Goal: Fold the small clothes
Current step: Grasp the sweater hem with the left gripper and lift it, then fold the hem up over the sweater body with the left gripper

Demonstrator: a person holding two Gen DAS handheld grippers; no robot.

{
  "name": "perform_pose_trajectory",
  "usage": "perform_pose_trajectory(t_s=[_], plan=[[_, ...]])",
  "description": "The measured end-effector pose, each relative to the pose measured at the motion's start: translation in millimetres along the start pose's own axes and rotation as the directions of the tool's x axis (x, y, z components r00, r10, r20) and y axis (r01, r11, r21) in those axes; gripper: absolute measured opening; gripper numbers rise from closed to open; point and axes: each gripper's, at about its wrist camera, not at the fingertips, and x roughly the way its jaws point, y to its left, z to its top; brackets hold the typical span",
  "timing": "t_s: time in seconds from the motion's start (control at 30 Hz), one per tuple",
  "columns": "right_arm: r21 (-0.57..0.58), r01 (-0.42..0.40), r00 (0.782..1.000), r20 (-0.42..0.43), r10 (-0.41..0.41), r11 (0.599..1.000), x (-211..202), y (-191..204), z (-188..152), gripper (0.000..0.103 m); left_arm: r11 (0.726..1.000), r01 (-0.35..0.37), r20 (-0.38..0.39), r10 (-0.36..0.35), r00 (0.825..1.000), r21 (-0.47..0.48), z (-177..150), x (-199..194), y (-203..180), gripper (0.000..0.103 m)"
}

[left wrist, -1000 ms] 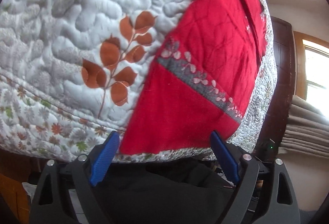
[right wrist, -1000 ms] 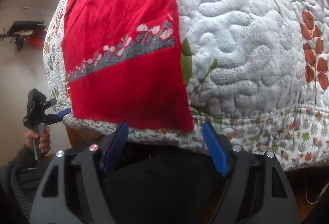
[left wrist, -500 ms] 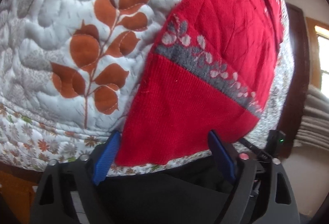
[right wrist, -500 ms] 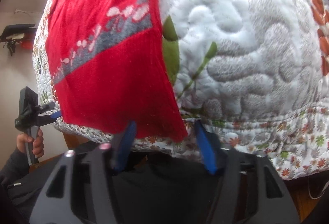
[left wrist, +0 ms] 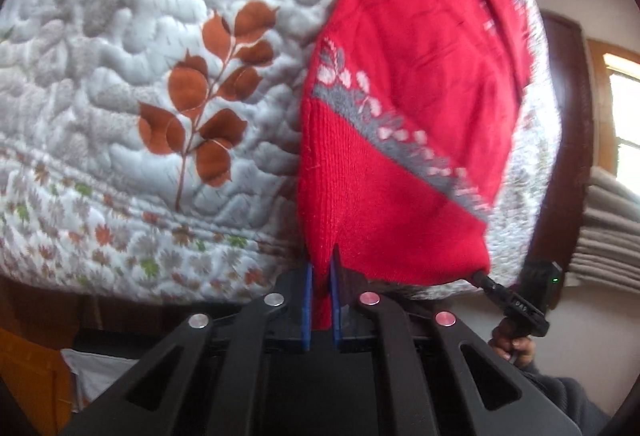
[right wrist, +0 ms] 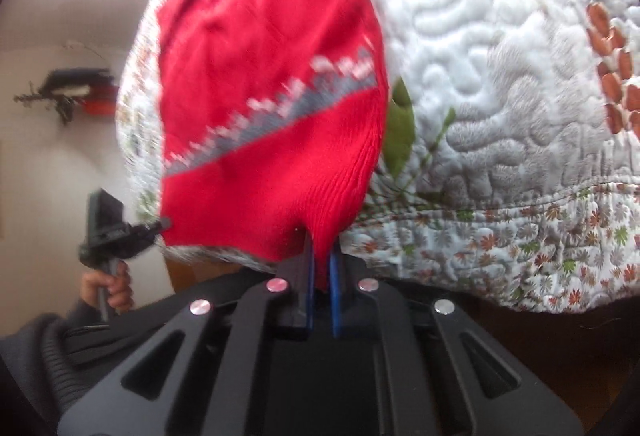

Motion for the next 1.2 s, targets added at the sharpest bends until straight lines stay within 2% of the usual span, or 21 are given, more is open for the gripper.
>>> perform_pose_trajectory(t_s=[0.1, 0.33, 0.47, 0.63, 0.8, 0.9, 1.03, 1.2], plan=[[0.024, -0.071, 0.997, 0.046, 0.07, 0.997, -23, 2, 1, 0.004, 0.999, 0.036, 0.029, -0.036, 0.999, 0.006, -6, -18, -5, 0.007], [0.015, -0.161, 0.981, 0.11, 0.158, 0.987, -64, 14, 15, 0.004, 0.995, 0.081, 0.084, -0.086, 0.993, 0.054, -6, -52, -31, 0.007], [0.013, -0.203, 0.969, 0.146, 0.198, 0.979, -79, 29, 28, 0.004, 0.99, 0.112, 0.11, -0.121, 0.987, 0.082, 1, -66, -53, 0.007], [0.029, -0.269, 0.943, 0.211, 0.257, 0.963, -102, 38, 53, 0.004, 0.983, 0.147, 0.138, -0.161, 0.977, 0.106, 23, -80, -82, 0.007], [0.046, -0.322, 0.917, 0.266, 0.299, 0.946, -119, 44, 94, 0.004, 0.98, 0.177, 0.155, -0.19, 0.97, 0.092, 65, -82, -101, 0.007], [0.064, -0.333, 0.911, 0.28, 0.303, 0.941, -119, 45, 125, 0.004, 0.977, 0.204, 0.167, -0.211, 0.963, 0.058, 100, -80, -106, 0.007], [0.098, -0.3, 0.925, 0.272, 0.264, 0.949, -108, 40, 172, 0.004, 0.973, 0.23, 0.174, -0.224, 0.959, -0.014, 155, -66, -104, 0.007], [0.159, -0.242, 0.952, 0.227, 0.203, 0.957, -75, 24, 234, 0.004, 0.968, 0.222, 0.153, -0.203, 0.967, -0.114, 217, -30, -90, 0.007]])
